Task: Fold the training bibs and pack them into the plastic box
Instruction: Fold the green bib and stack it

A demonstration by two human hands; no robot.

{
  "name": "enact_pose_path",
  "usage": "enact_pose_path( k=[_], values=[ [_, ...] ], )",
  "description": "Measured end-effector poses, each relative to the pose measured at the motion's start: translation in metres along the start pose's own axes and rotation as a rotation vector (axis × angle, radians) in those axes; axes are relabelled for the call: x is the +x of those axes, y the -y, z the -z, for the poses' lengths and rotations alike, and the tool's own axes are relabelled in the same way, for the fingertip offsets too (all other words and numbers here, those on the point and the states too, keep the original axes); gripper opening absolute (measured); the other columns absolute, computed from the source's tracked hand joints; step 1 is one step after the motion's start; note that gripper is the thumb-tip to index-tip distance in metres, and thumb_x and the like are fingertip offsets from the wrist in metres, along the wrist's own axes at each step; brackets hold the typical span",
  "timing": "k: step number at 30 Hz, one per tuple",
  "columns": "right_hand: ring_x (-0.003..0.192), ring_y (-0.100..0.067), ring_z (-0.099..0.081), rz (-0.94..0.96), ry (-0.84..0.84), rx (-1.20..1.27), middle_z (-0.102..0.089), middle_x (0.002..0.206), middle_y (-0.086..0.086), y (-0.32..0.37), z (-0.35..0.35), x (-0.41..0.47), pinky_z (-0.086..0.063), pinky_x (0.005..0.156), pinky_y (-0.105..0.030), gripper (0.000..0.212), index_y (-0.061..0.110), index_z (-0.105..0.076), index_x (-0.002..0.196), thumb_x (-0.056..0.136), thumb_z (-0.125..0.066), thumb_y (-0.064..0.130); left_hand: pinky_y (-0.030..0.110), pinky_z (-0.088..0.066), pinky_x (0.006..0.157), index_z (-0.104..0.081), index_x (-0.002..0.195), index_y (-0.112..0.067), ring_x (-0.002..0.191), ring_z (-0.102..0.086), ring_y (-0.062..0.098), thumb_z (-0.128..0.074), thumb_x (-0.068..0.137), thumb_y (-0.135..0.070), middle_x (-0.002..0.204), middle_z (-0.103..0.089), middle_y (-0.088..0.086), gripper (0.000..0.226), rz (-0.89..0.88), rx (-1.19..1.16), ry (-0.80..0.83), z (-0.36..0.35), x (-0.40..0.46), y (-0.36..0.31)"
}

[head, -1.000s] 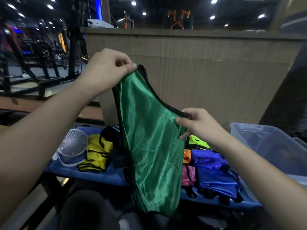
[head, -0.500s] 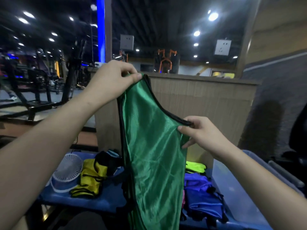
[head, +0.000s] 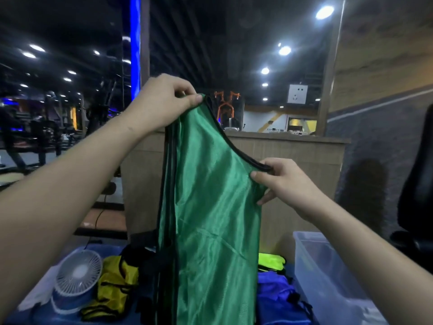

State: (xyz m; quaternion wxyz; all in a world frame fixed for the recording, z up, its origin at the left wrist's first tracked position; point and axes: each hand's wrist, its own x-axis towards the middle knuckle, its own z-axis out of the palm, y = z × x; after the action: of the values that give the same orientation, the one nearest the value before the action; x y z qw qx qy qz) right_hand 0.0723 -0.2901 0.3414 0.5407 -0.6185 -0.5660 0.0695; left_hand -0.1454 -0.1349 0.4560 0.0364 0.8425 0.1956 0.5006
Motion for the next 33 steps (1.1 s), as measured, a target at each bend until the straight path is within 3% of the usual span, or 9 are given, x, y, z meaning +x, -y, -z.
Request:
enact_pose_path(
  k=[8, 17, 20, 27, 30, 33],
  values=[
    [0.084, -0.04, -0.07, -0.061, 0.002, -0.046, -0.069, 0.1, -0.019, -0.059, 0.012, 0.078, -0.062, 0.065, -0.052, 0.011, 0.005, -0.071, 0.095, 0.095, -0.065, 0.014, 0.031, -0.047, 0.076, -0.076, 0.094, -0.021, 0.088, -0.063, 0.017, -0.064, 0.094, -0.043, 0.089, -0.072, -0.001, 0.025, 0.022, -0.003, 0.041, -0.086, 0.064, 0.052],
    [0.083, -0.033, -0.073, -0.267, 0.026, -0.096, -0.072, 0.095, -0.018, -0.207, -0.015, 0.14, -0.063, 0.069, -0.048, 0.009, 0.012, -0.073, 0.092, 0.092, -0.067, 0.019, 0.03, -0.046, 0.071, -0.075, 0.092, -0.024, 0.085, -0.063, 0.013, -0.064, 0.095, -0.042, 0.088, -0.07, -0.006, 0.021, 0.115, -0.024, 0.197, -0.233, 0.069, 0.132],
    [0.081, -0.028, -0.072, -0.327, 0.048, -0.125, -0.071, 0.089, -0.016, -0.244, -0.024, 0.142, -0.063, 0.072, -0.046, 0.009, 0.008, -0.072, 0.094, 0.093, -0.066, 0.014, 0.03, -0.048, 0.078, -0.075, 0.096, -0.022, 0.09, -0.064, 0.014, -0.065, 0.095, -0.04, 0.093, -0.072, -0.005, 0.021, 0.15, -0.042, 0.268, -0.265, 0.055, 0.151],
    [0.082, -0.025, -0.072, -0.351, 0.082, -0.219, -0.069, 0.073, 0.001, -0.279, -0.035, 0.123, -0.061, 0.078, -0.044, 0.012, 0.019, -0.07, 0.079, 0.09, -0.066, 0.016, 0.03, -0.05, 0.082, -0.075, 0.092, -0.023, 0.089, -0.064, 0.013, -0.065, 0.094, -0.038, 0.089, -0.071, -0.007, 0.018, 0.086, -0.087, 0.3, -0.285, 0.015, 0.159],
    [0.079, -0.023, -0.071, -0.324, 0.098, -0.283, -0.071, 0.075, -0.003, -0.285, -0.04, 0.108, -0.059, 0.078, -0.047, 0.007, 0.021, -0.068, 0.077, 0.083, -0.067, 0.024, 0.032, -0.05, 0.085, -0.075, 0.094, -0.021, 0.092, -0.063, 0.013, -0.066, 0.095, -0.036, 0.094, -0.069, -0.004, 0.017, 0.059, -0.121, 0.297, -0.281, -0.008, 0.155],
    [0.064, -0.013, -0.06, -0.299, 0.087, -0.367, -0.064, 0.065, -0.002, -0.287, -0.047, 0.087, -0.047, 0.066, -0.035, 0.022, 0.024, -0.06, 0.066, 0.085, -0.069, 0.017, 0.032, -0.049, 0.083, -0.075, 0.095, -0.022, 0.092, -0.061, 0.013, -0.065, 0.095, -0.038, 0.094, -0.066, -0.004, 0.019, 0.057, -0.108, 0.312, -0.275, -0.036, 0.15]
  ],
)
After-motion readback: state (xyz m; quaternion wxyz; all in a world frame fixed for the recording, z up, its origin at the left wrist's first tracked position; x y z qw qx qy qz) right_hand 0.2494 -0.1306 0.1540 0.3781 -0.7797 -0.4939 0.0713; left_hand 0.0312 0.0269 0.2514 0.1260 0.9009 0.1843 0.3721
